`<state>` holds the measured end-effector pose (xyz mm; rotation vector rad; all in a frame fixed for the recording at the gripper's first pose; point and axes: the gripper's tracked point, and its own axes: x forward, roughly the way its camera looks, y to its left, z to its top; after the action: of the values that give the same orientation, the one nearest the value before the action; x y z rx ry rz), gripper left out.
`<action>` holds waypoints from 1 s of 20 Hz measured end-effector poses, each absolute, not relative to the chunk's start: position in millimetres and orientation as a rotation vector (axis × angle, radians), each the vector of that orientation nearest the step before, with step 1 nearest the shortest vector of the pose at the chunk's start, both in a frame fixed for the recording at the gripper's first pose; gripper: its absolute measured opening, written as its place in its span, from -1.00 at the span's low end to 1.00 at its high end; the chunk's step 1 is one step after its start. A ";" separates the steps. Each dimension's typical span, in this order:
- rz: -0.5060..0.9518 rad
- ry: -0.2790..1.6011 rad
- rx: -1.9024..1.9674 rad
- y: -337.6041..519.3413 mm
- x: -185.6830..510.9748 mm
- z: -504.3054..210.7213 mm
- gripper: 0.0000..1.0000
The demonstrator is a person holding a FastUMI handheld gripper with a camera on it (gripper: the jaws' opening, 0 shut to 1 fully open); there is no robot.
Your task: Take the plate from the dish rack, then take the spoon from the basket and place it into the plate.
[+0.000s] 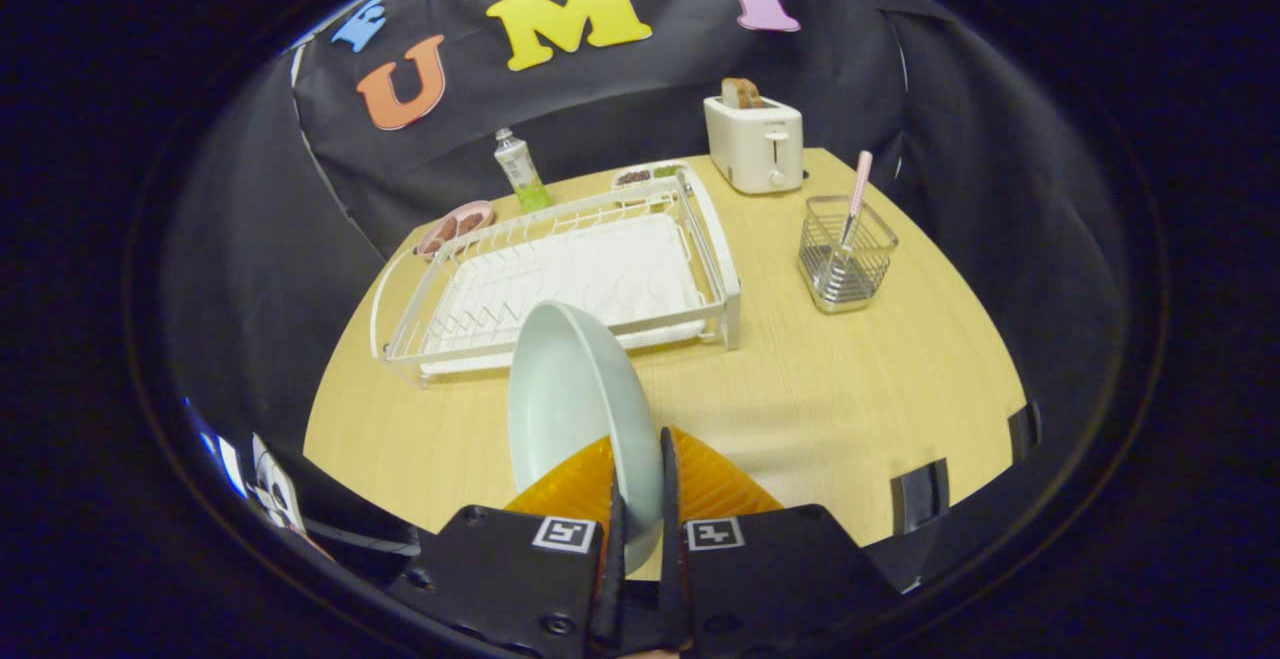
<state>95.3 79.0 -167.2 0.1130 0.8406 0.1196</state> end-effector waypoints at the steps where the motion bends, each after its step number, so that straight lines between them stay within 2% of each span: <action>1: 0.115 0.858 0.125 74.3 94.8 -178.8 -0.61; 5: 0.155 0.842 0.169 60.0 97.5 -199.5 -0.59; 11: 0.185 0.842 0.175 39.2 103.3 -233.4 -0.40; 15: 0.129 0.781 0.081 19.5 109.6 -238.5 -0.18; 20: 0.075 0.664 -0.015 8.3 120.0 -228.9 -0.08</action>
<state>120.0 8.3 -228.9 -0.0154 0.6644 0.0746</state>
